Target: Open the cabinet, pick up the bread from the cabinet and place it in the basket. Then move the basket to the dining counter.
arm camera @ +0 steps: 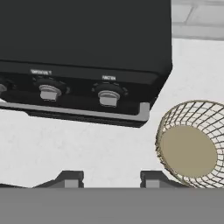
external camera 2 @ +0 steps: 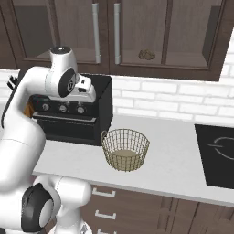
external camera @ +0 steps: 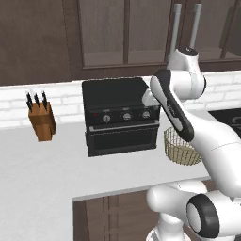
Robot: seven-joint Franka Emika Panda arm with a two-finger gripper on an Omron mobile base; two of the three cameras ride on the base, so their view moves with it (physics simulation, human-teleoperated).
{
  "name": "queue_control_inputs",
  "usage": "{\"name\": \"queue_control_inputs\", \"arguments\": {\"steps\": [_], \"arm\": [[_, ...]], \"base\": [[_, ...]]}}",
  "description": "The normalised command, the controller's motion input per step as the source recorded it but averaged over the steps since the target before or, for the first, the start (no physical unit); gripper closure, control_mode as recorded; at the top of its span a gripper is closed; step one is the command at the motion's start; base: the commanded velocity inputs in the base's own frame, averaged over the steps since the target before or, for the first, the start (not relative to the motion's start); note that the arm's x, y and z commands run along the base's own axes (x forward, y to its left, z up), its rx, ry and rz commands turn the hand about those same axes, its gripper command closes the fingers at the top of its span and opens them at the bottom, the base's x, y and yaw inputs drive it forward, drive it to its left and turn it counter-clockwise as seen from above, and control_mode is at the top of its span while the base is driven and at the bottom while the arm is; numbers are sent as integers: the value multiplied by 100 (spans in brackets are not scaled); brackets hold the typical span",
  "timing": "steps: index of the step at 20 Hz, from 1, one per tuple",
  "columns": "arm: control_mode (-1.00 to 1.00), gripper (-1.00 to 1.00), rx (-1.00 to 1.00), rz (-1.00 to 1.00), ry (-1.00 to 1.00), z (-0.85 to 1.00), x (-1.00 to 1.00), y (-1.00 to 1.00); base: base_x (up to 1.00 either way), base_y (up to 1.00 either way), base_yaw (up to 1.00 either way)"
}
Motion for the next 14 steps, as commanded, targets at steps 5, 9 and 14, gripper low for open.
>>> {"name": "queue_control_inputs", "arguments": {"steps": [5, 9, 14], "arm": [[-100, -100, 3, -2, -2, -3, 5, -19], [-100, -100, -9, -11, -47, 26, -3, -15], [-100, -100, -11, -8, -57, 97, 0, -33]], "base": [[0, 0, 0], [0, 0, 0], [0, 0, 0]]}}
